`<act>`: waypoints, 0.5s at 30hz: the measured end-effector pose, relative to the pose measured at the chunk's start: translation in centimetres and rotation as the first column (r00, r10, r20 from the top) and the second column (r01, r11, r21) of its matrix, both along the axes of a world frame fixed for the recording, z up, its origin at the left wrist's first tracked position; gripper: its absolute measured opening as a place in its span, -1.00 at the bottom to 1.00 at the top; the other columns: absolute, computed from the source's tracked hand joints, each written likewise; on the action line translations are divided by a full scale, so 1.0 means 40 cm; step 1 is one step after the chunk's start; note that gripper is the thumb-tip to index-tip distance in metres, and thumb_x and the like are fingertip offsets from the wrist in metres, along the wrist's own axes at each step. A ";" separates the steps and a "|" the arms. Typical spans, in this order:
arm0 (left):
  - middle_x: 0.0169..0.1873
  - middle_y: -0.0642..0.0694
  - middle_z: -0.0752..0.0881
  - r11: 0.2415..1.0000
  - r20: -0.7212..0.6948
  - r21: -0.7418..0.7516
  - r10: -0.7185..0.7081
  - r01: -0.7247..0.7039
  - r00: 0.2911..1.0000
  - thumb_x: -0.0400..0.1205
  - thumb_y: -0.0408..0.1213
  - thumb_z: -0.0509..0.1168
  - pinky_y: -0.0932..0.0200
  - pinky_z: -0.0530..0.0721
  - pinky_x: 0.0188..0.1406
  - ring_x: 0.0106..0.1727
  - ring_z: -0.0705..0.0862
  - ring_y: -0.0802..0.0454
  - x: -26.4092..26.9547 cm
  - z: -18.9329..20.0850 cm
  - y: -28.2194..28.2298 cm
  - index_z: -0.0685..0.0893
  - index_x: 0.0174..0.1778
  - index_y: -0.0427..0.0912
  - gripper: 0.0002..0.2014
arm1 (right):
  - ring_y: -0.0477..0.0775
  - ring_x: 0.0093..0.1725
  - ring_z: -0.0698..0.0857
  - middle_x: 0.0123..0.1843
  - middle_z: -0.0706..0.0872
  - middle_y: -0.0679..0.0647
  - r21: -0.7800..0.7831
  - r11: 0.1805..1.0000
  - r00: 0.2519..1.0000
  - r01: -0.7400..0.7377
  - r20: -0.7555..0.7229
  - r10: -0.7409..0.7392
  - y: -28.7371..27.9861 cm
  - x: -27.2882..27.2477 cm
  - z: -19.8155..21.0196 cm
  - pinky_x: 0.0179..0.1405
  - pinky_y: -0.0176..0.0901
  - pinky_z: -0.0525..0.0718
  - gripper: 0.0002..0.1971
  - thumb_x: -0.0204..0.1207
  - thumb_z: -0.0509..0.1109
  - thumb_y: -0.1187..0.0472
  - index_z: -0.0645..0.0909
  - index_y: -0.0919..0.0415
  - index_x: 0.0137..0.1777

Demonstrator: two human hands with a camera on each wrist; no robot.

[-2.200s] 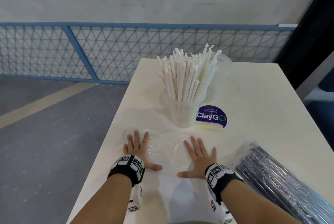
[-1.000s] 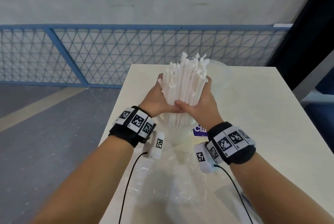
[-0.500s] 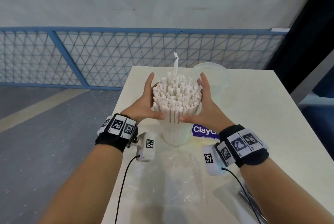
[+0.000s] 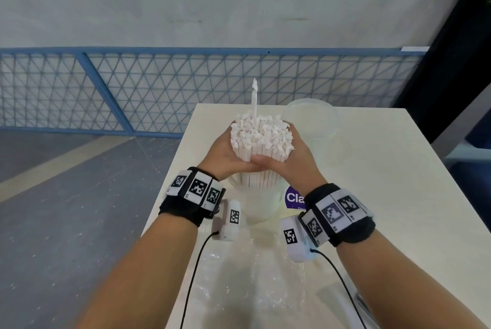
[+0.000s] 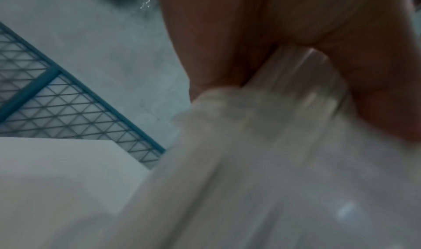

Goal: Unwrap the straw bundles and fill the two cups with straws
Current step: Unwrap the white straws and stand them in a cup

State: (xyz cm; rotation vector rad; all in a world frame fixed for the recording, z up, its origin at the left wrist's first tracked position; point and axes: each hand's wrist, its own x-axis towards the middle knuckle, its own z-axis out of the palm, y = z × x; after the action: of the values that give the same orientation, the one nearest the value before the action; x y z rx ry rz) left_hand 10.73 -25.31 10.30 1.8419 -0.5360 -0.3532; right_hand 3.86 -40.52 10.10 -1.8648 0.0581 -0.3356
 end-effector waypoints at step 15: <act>0.61 0.10 -0.38 0.754 0.425 0.655 -0.424 0.052 0.800 -0.08 0.10 0.67 -0.35 0.04 0.59 0.64 -0.33 0.10 0.011 0.111 -0.022 -0.36 0.58 0.08 0.54 | -0.30 0.25 0.52 0.26 0.51 -0.37 -0.046 0.990 0.983 -0.134 -0.134 0.127 -0.019 -0.020 -0.029 0.06 -0.67 0.45 -0.13 0.25 0.62 0.07 0.21 -0.15 0.49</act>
State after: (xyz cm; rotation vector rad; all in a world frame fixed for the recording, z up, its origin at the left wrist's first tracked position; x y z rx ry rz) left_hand 11.19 -26.19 14.73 2.5452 -1.1971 -0.1655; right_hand 3.06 -41.27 8.94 -1.9326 0.0164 -0.1248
